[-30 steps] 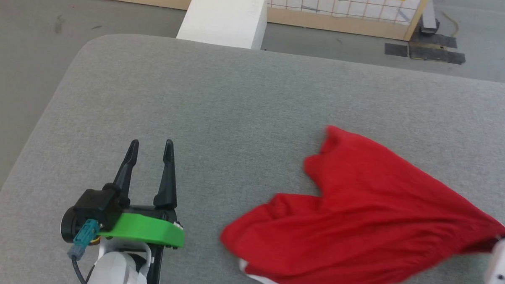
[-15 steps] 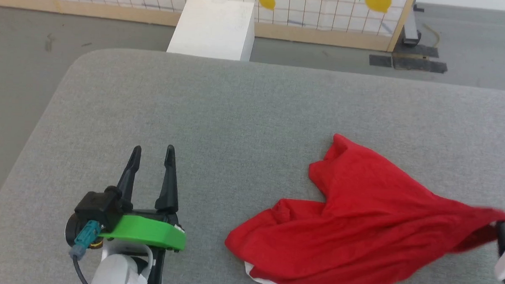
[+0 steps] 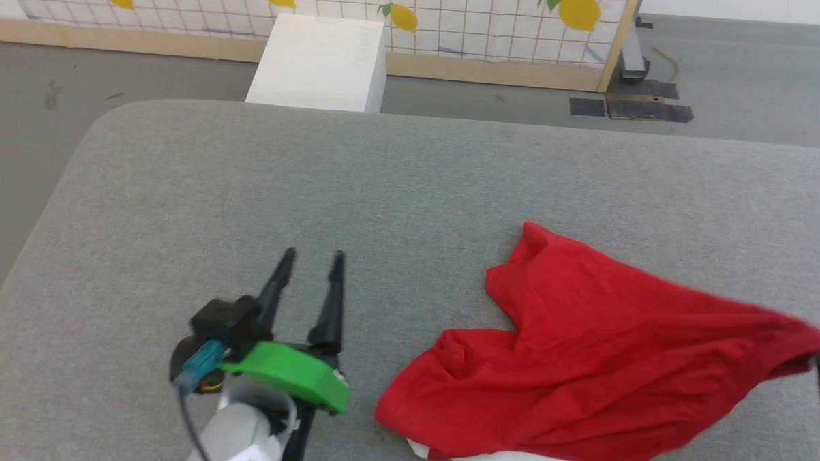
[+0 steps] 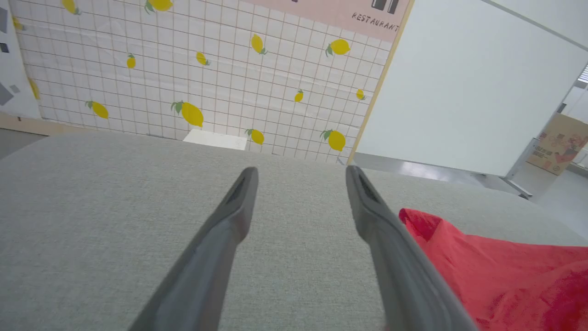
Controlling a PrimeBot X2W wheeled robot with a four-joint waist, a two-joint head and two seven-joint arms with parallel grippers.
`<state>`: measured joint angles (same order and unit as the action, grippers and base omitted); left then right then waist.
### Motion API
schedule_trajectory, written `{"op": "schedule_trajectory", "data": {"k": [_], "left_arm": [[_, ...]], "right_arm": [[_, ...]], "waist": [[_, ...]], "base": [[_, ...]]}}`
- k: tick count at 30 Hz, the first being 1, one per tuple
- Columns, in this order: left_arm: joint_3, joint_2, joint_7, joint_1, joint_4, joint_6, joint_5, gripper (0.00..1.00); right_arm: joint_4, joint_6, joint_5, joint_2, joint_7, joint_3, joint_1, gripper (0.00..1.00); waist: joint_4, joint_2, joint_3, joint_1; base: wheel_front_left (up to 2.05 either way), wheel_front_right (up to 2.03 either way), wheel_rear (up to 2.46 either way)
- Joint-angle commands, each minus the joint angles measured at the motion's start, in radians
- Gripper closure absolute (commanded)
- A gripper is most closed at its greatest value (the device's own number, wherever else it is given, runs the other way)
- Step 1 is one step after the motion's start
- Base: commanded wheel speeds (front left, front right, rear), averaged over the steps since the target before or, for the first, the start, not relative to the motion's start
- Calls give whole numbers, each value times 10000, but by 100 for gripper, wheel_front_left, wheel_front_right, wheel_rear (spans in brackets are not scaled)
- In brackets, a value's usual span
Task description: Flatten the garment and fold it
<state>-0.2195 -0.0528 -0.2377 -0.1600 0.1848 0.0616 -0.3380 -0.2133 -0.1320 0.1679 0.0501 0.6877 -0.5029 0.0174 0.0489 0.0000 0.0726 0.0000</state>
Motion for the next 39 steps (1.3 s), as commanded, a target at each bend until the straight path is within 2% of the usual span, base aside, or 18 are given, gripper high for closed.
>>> {"op": "schedule_trajectory", "data": {"k": [1,6,8,11,16,20,27,28,33,37,38,39], "left_arm": [[-179,25,90,-294,136,85,-95,0],[-813,25,77,-753,554,115,-365,0],[-964,25,57,-812,703,94,-433,0],[-1091,26,37,-837,871,50,-518,0],[-1318,26,340,-941,1125,34,-746,0],[-1907,26,1727,-1365,1557,200,-1131,0],[-3208,26,5410,-2717,2781,85,-1491,0],[-3757,26,6391,-3265,3166,-26,-1474,0],[-4501,26,7319,-3800,3960,-163,-1562,0],[-4912,26,7530,-3815,4376,-19,-2095,1],[-4962,26,7501,-3788,4383,26,-2301,56],[-4967,26,7351,-3765,4352,49,-2563,100]], "right_arm": [[44,13,-130,2,337,53,321,0],[450,13,-480,2,1466,93,961,0],[555,13,-216,1,1671,33,1010,0],[354,13,115,1,1163,-161,814,0],[45,13,433,1,-370,-304,261,0],[130,13,651,1,-784,-160,79,0],[418,13,743,1,-982,233,-148,0],[544,13,750,1,-1062,418,-287,0],[717,13,748,1,-1207,598,-419,0],[839,13,771,1,-1301,613,-463,0],[860,13,777,1,-1325,600,-471,0],[885,13,782,1,-1356,584,-480,0]], "waist": [[-122,0,9,0],[-368,0,67,0],[-458,0,67,0],[-554,0,76,0],[-605,0,72,0],[-498,0,143,0],[-376,0,320,0],[-460,0,431,0],[-648,0,624,0],[-749,0,744,0],[-753,0,767,0],[-752,0,794,0]], "base": [[0,0,0],[0,0,0],[0,0,0],[0,0,0],[0,0,0],[0,0,0],[0,0,0],[0,0,0],[0,0,0],[0,0,0],[0,0,0],[0,0,0]]}}
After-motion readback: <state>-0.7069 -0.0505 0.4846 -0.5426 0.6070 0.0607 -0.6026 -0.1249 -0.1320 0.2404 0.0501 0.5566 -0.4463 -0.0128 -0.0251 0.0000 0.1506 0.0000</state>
